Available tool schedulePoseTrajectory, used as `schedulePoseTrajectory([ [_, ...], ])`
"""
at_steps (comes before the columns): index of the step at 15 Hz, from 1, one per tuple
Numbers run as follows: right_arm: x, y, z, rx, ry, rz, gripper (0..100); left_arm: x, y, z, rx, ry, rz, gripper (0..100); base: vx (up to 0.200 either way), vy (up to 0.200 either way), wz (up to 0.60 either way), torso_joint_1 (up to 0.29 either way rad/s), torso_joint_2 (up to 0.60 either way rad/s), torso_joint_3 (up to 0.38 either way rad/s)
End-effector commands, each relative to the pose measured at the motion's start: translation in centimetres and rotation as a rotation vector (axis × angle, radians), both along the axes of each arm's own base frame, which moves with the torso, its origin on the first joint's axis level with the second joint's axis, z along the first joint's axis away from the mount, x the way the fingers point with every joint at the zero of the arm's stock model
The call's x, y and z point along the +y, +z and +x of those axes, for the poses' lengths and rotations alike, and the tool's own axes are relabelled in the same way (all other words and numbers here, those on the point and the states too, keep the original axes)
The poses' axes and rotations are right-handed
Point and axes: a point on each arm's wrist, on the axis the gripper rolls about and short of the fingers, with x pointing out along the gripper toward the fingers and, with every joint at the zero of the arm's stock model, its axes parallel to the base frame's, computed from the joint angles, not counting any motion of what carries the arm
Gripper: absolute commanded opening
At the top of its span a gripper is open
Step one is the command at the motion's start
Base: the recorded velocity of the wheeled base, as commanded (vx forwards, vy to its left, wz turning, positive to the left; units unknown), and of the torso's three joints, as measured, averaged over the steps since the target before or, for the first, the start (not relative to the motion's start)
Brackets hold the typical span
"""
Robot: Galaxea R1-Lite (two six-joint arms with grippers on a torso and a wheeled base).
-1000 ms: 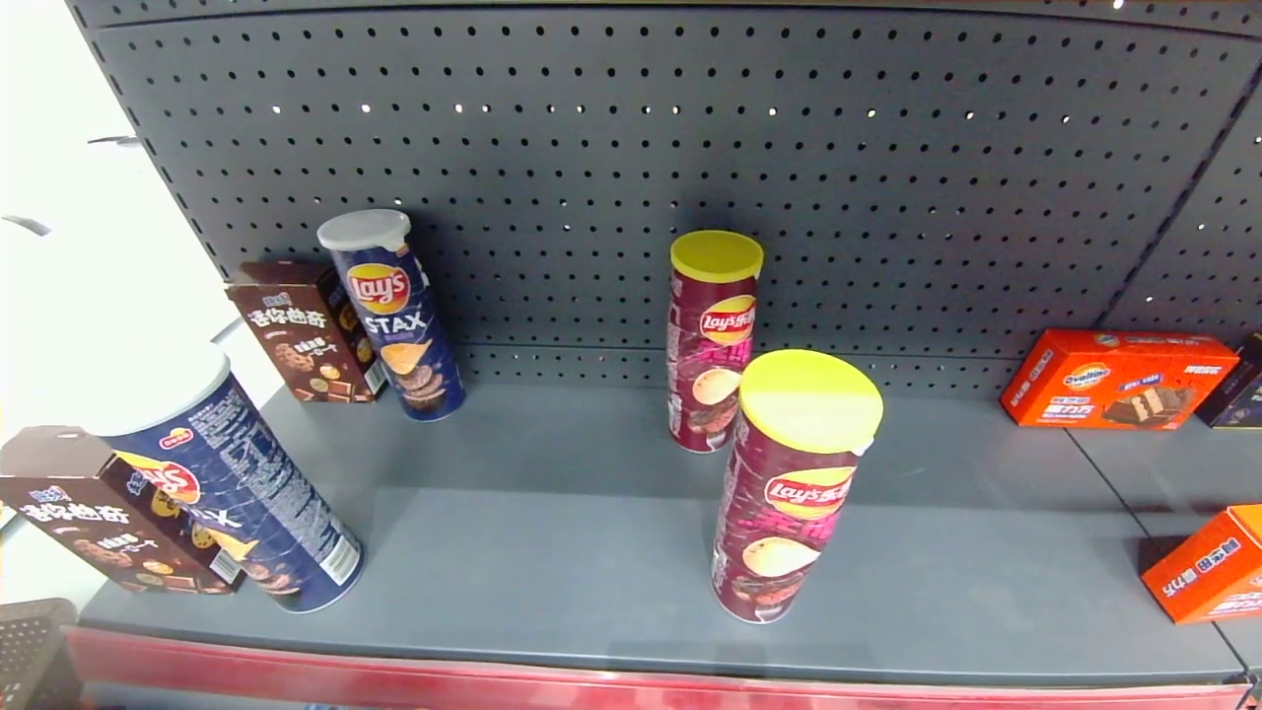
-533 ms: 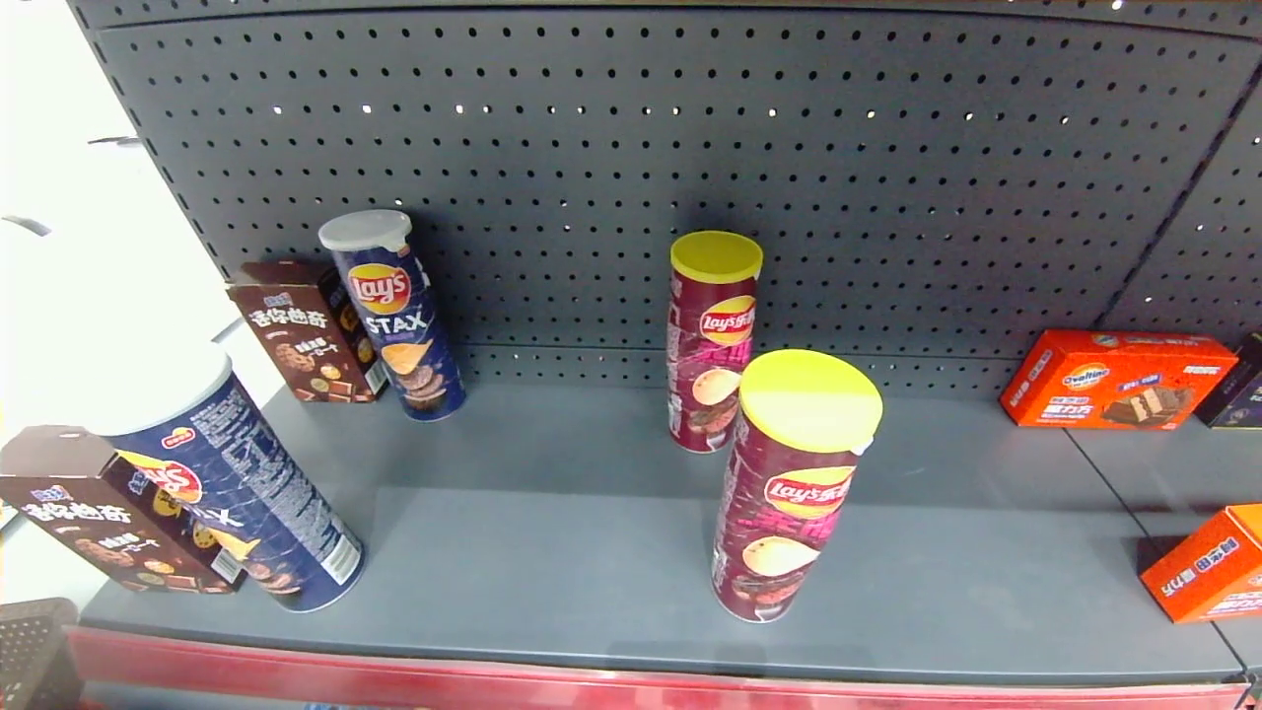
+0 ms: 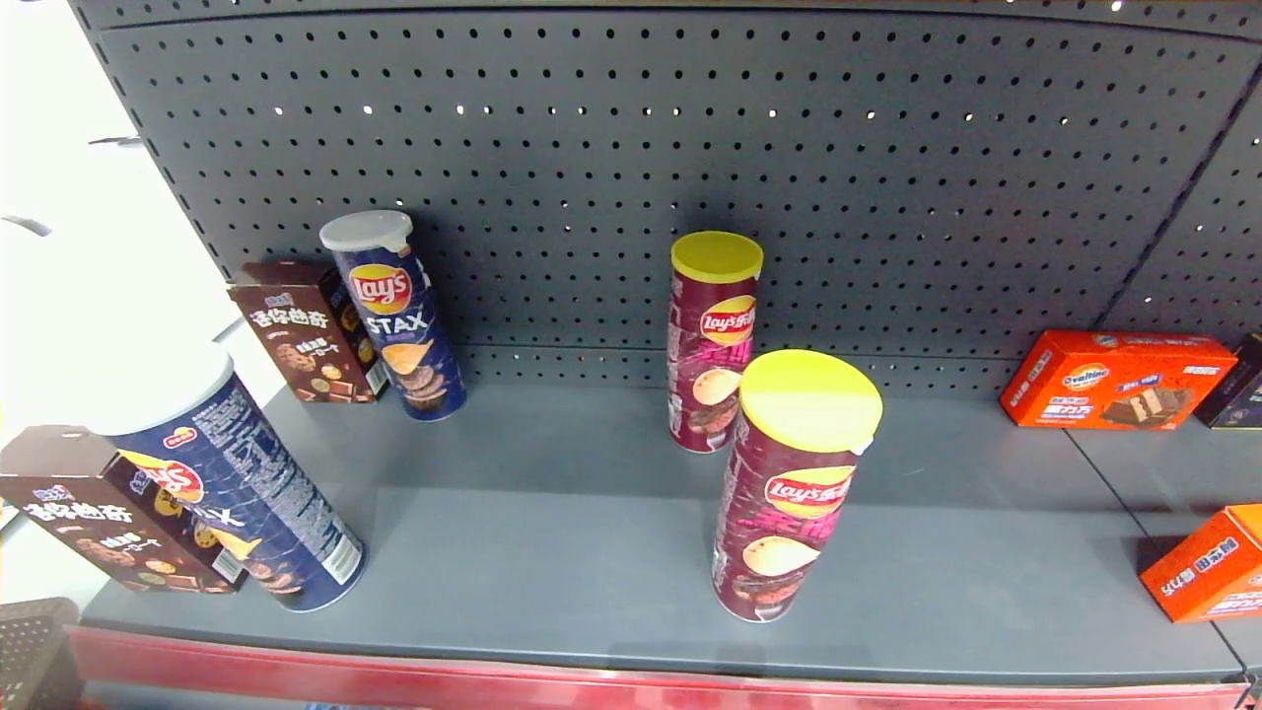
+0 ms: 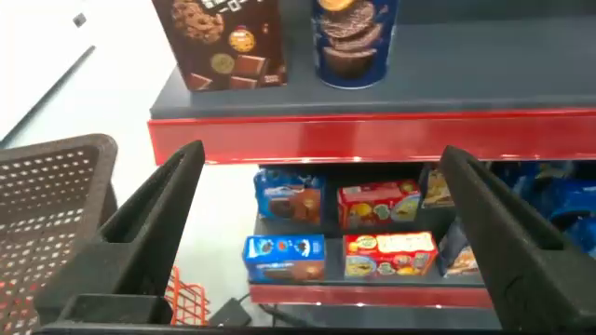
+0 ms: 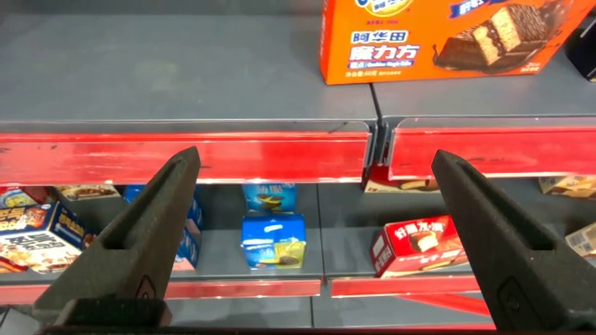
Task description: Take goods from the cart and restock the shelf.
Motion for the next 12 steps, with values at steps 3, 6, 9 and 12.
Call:
schedulePoseTrajectory([
  [3,0.0,0.0,0.0,-0.001,0.0,0.0,100,0.1,0.0,0.0,-0.005,0.063,0.001,100,0.0,0.0,0.0,0.0,0.0,0.0],
  [6,0.0,0.0,0.0,-0.001,0.0,0.0,100,0.0,0.0,0.0,-0.002,0.003,-0.015,100,0.0,0.0,0.0,0.0,0.0,0.0],
  [9,0.0,0.0,0.0,0.004,0.004,-0.003,100,0.0,0.0,0.0,-0.003,0.008,0.031,100,0.0,0.0,0.0,0.0,0.0,0.0],
  [12,-0.3,9.8,3.2,-0.015,0.057,0.031,100,0.0,0.0,0.0,-0.001,0.006,0.025,100,0.0,0.0,0.0,0.0,0.0,0.0],
])
